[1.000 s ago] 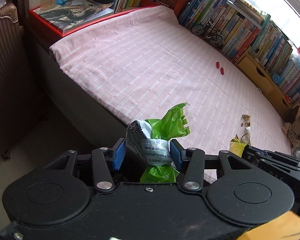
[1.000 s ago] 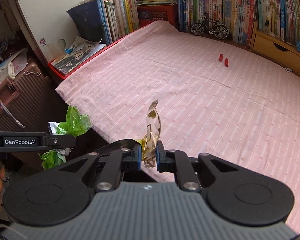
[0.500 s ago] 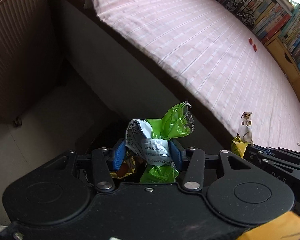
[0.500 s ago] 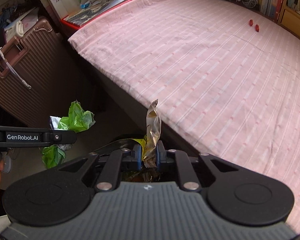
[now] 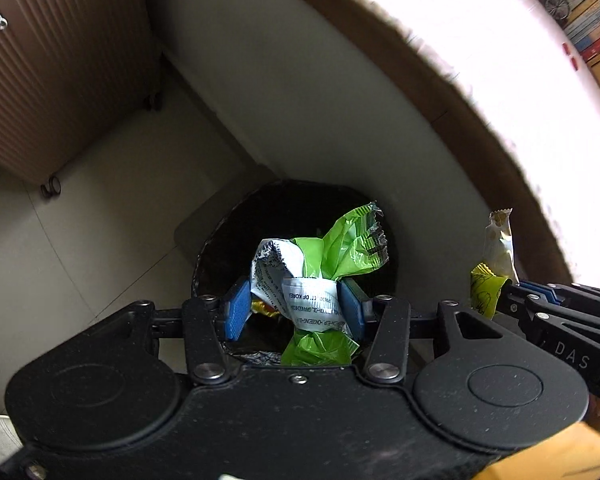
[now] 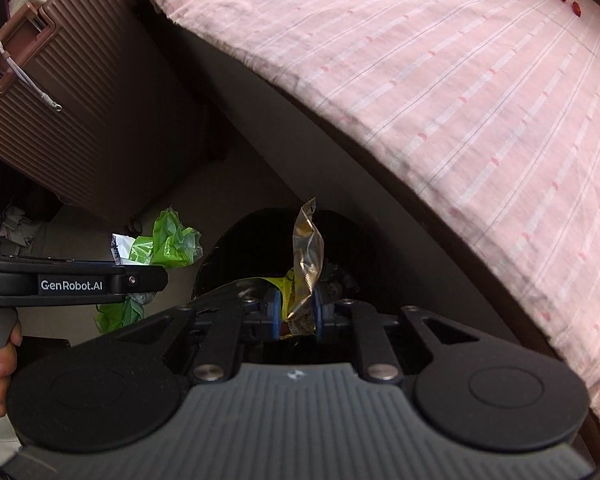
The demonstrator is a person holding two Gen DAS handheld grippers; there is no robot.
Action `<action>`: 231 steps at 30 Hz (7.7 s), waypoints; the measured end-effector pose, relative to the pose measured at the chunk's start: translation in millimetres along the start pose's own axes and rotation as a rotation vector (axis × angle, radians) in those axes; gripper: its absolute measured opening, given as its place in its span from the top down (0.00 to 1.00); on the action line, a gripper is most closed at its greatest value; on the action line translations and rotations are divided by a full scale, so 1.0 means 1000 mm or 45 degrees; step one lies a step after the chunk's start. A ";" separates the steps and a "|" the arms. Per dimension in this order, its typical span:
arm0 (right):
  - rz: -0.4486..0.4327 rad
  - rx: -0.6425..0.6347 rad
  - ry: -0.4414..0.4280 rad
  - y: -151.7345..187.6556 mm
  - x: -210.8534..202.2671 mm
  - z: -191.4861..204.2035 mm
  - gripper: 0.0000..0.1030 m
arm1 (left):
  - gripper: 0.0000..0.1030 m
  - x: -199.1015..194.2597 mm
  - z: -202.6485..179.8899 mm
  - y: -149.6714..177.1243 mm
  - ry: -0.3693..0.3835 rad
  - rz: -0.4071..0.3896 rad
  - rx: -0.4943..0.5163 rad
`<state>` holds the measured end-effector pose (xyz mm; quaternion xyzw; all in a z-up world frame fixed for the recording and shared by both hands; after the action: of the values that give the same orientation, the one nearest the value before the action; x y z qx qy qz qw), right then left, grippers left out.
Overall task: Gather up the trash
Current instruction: 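Carry the green bag and spotted wrapper with both tools over the bin, then open both tools to drop the bag and wrapper into the bin, then move both open tools back over the two red crayons on the bed, then grasp a red crayon with the left tool while the right tool grasps the other crayon, then carry the red crayons with both tools over the bin, then open both tools to drop the red crayons into the bin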
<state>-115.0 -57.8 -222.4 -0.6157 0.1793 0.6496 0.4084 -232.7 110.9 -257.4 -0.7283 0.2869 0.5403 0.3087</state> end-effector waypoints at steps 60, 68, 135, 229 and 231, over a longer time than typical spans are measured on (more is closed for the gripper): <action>-0.093 0.087 -0.059 -0.016 -0.017 -0.013 0.30 | 0.19 -0.014 -0.017 -0.024 -0.075 -0.116 0.064; -0.314 0.122 0.038 -0.067 -0.086 -0.066 0.39 | 0.19 -0.067 -0.073 -0.091 0.028 -0.331 0.146; -0.379 0.437 0.123 -0.298 -0.017 -0.346 0.88 | 0.91 0.045 -0.409 -0.348 0.181 -0.445 0.349; 0.094 0.259 -0.075 0.006 -0.004 0.011 0.82 | 0.86 0.004 -0.024 0.010 0.059 0.071 0.136; 0.095 0.263 -0.074 0.005 -0.002 0.011 0.80 | 0.84 0.004 -0.024 0.009 0.056 0.068 0.148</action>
<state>-126.2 -53.2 -219.8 -0.5441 0.2562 0.6600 0.4502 -223.8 86.2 -257.5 -0.7130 0.3438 0.5146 0.3296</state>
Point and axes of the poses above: each gripper's, at about its wrist camera, not at the fingertips, and x roughly the way its jaws point, z to its left, y to its underside, the point moved 9 cm from there along x, roughly the way its jaws point, and after that the axes turned 2 degrees about y, right-handed, at the moved point
